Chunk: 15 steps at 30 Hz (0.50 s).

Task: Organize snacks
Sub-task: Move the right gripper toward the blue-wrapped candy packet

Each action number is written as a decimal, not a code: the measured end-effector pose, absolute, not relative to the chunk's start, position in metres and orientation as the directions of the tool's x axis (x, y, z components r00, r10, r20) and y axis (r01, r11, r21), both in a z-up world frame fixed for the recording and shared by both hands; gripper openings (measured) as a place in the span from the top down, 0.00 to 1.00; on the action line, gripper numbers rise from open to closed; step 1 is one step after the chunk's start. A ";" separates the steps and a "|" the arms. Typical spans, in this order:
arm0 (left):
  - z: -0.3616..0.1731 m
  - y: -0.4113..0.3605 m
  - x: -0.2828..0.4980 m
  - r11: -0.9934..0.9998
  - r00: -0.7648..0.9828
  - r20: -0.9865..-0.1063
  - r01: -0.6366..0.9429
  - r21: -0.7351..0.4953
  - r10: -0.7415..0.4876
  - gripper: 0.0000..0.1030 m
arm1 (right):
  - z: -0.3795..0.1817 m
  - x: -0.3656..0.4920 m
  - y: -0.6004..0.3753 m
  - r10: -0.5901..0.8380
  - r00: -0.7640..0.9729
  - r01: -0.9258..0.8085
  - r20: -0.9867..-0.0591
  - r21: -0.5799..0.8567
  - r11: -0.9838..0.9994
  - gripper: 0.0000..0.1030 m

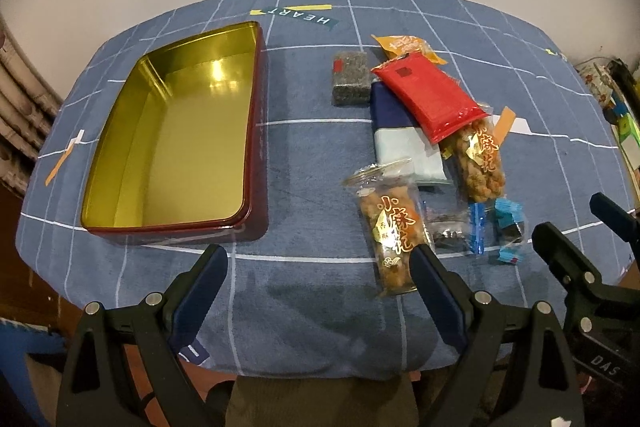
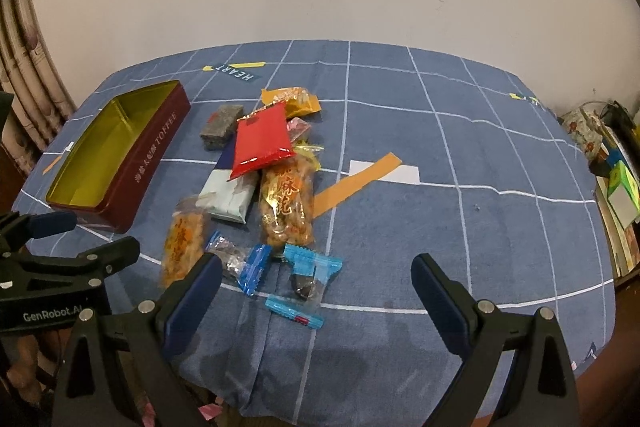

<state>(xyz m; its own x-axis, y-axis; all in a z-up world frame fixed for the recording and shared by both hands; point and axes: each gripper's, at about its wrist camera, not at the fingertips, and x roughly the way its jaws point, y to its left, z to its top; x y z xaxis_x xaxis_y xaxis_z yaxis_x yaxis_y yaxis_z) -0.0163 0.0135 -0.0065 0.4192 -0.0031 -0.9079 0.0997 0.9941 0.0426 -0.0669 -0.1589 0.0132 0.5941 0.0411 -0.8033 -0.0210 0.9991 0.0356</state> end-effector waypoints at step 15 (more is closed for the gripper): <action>-0.010 0.017 -0.013 0.995 0.400 -0.916 0.096 0.028 -0.013 0.12 | 0.010 -0.063 -0.153 0.046 0.580 -0.029 -0.813 0.036 0.999 0.05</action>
